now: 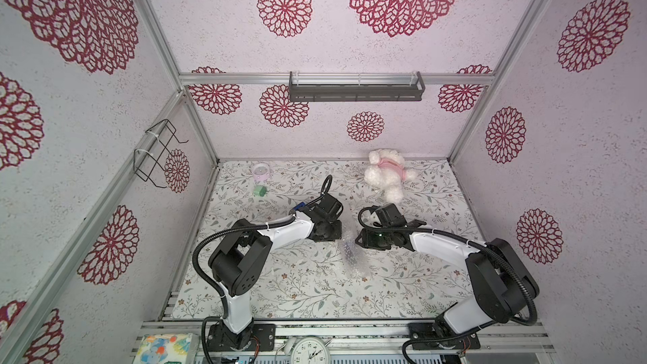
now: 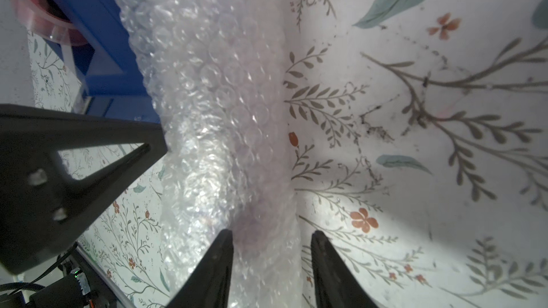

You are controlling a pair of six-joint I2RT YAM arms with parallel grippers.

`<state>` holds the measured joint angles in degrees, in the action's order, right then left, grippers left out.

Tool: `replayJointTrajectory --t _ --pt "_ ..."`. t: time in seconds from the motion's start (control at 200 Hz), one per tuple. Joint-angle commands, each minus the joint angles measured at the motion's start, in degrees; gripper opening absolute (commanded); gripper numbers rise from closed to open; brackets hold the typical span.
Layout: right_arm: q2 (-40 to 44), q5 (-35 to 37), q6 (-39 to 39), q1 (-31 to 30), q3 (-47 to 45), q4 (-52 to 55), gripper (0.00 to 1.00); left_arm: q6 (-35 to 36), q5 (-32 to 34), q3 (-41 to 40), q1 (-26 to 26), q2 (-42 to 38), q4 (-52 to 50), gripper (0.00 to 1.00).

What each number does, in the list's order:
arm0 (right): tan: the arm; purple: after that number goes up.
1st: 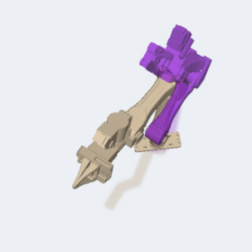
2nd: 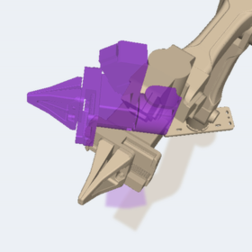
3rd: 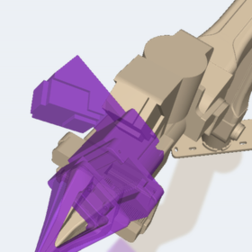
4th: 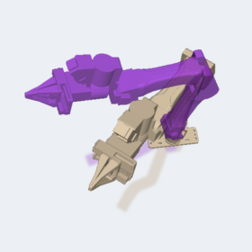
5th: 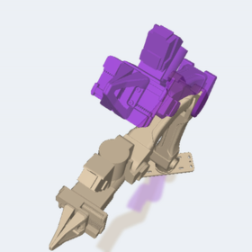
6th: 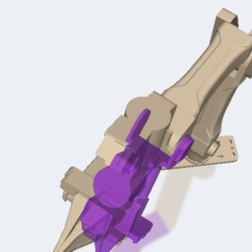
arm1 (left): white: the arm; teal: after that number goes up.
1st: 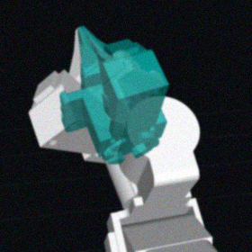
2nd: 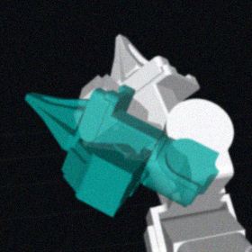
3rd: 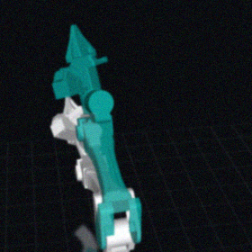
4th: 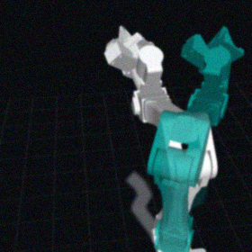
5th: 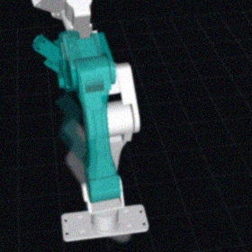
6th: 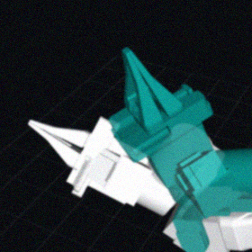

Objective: Wrap wine bottles in bubble wrap
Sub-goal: Place the wine bottle on the bubble wrap.

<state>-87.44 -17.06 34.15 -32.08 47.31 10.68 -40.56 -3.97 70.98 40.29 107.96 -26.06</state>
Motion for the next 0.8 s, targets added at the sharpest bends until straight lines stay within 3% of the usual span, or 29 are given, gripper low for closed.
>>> replayJointTrajectory --t 0.0,0.41,0.625,0.796 --pt "2.3 -0.6 1.6 -0.2 -0.5 -1.0 0.45 1.9 0.8 2.8 0.6 2.2 0.0 0.00" --pt "4.7 1.0 2.9 -0.2 -2.3 -2.7 0.45 4.2 0.1 9.7 0.6 10.0 0.3 0.00" --pt "8.8 6.9 -0.1 0.5 0.8 2.9 0.49 6.7 1.7 9.7 0.3 5.8 -2.1 0.00" --pt "14.9 16.8 -7.1 3.3 6.1 11.6 0.54 11.2 3.9 9.7 -1.3 -3.0 -5.3 0.10"
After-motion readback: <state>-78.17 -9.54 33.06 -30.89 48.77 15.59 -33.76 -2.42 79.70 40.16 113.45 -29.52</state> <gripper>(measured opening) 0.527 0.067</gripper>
